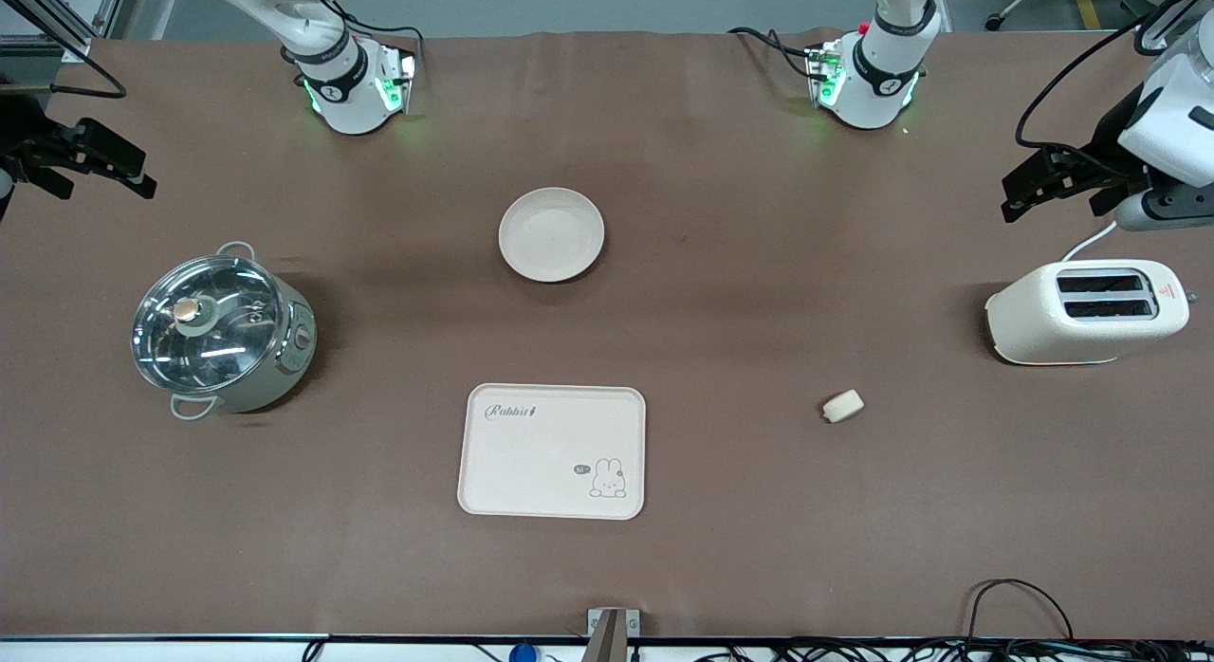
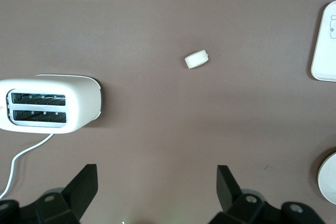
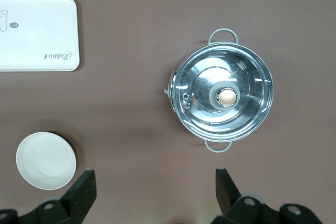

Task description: Place bun in plate and plate on tray

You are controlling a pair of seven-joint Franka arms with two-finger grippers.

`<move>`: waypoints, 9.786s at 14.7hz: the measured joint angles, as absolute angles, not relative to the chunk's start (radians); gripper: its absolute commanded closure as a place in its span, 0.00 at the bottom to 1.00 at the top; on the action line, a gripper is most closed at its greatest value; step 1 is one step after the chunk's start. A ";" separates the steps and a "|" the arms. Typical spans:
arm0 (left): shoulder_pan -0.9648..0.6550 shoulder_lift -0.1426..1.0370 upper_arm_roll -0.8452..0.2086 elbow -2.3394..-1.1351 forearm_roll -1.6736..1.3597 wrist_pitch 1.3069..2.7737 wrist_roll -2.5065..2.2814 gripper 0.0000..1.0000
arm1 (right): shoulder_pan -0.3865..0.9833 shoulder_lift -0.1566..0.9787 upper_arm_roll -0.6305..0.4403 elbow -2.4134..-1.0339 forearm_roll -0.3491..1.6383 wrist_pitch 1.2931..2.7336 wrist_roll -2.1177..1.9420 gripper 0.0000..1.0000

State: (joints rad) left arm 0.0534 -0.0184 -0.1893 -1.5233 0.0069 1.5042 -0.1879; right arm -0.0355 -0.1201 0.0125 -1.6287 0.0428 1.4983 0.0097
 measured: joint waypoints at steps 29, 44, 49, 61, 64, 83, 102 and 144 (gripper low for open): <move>0.084 0.100 -0.177 -1.500 0.007 1.520 -0.189 0.00 | 0.192 0.102 0.032 -1.749 0.135 1.836 0.175 0.00; 0.081 0.148 -0.179 -1.496 0.007 1.538 -0.189 0.00 | -0.004 -0.051 0.000 -1.662 0.114 1.644 0.191 0.00; 0.081 0.148 -0.179 -1.495 0.007 1.538 -0.189 0.00 | -0.033 -0.074 0.000 -1.599 0.053 1.577 0.112 0.00; 0.077 0.381 -0.184 -1.554 0.006 1.770 -0.283 0.00 | -0.035 -0.063 0.007 -1.599 0.051 1.569 0.096 0.00; 0.061 0.490 -0.193 -1.559 -0.015 1.883 -0.440 0.04 | -0.035 -0.060 0.007 -1.599 0.051 1.562 0.096 0.00; -0.004 0.751 -0.198 -1.554 -0.029 2.137 -0.681 1.00 | -0.035 -0.056 0.012 -1.599 0.051 1.544 0.095 0.00; -0.634 0.694 -0.385 -1.536 -0.030 2.168 -1.567 0.96 | 0.076 -0.045 0.031 -1.922 0.240 1.752 0.106 0.00; 0.104 0.050 -0.225 -1.446 0.087 1.567 -0.223 0.00 | 0.794 0.215 0.021 -2.504 0.823 2.848 0.120 1.00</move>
State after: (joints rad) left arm 0.1042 0.0497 -0.2247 -1.4456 0.0871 1.5674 -0.2226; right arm 0.7936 0.2154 0.0208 -2.5043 0.8229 2.8477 0.1196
